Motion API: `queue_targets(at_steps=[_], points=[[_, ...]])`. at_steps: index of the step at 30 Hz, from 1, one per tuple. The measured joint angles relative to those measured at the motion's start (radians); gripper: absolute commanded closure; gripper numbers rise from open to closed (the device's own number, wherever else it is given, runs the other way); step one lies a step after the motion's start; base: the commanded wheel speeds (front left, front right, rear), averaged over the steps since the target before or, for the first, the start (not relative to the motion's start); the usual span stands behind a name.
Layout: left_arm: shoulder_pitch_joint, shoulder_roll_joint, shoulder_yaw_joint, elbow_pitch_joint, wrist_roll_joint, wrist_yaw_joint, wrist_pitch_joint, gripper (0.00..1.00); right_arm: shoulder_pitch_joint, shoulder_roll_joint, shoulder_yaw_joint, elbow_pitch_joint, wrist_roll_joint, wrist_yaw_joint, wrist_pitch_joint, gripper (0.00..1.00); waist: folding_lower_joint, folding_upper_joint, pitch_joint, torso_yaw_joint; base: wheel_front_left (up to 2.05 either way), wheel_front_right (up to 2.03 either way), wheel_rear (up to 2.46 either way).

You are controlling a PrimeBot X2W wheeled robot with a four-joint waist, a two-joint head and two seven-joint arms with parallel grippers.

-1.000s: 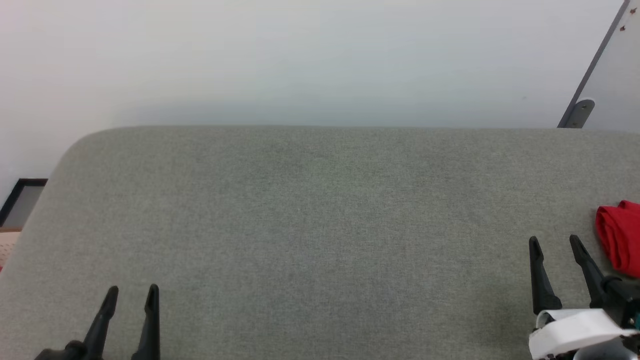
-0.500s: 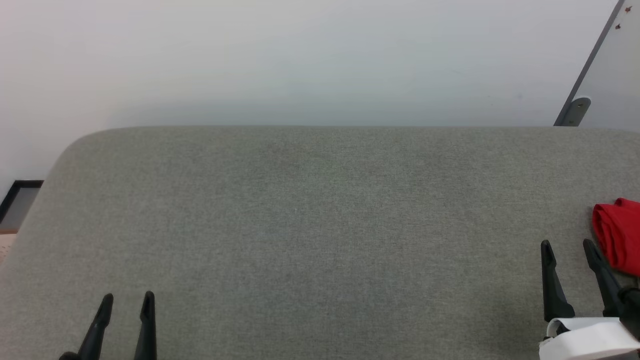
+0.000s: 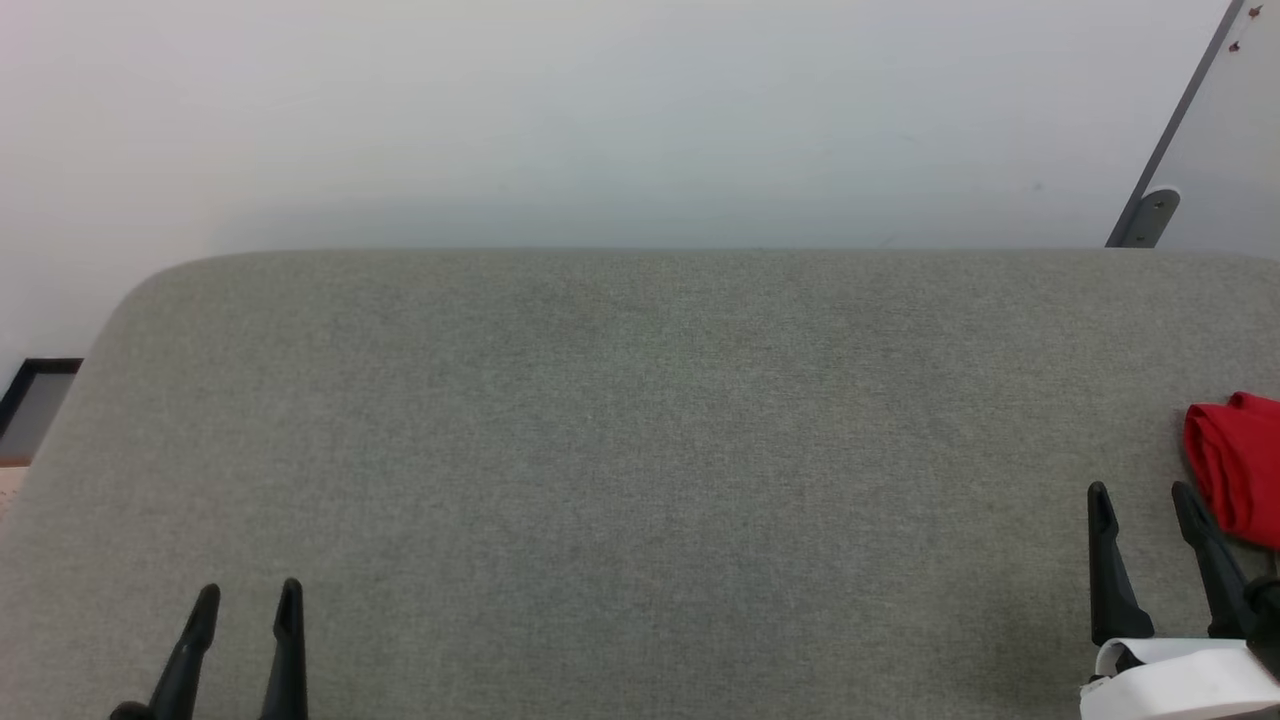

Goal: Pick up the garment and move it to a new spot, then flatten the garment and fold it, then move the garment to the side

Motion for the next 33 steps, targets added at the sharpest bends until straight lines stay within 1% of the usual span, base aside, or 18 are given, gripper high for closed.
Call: queue_targets(at_steps=[12,28,29,33], points=[[-0.004,0.004,-0.004,-0.004,-0.004,0.000,0.000,0.00,0.000,0.003,0.012,0.017,0.010,0.000,-0.019,0.00,0.0000,0.0000,0.003,0.007,0.00,0.00,0.00],[-0.003,0.002,0.006,-0.021,-0.010,0.000,0.000,0.00,-0.002,0.004,0.024,0.034,0.014,0.000,-0.029,0.00,0.0001,0.0000,0.005,0.000,0.00,0.00,0.00],[-0.003,0.000,0.008,-0.026,-0.010,0.000,0.000,1.00,-0.002,0.004,0.025,0.035,0.016,0.000,-0.031,1.00,0.0000,0.0000,0.005,0.000,0.00,0.00,0.00],[0.003,-0.020,-0.003,0.005,-0.010,0.000,0.000,1.00,0.010,0.012,0.024,0.070,0.017,0.000,-0.027,1.00,0.0000,0.0000,0.005,-0.001,0.00,0.00,0.00]])
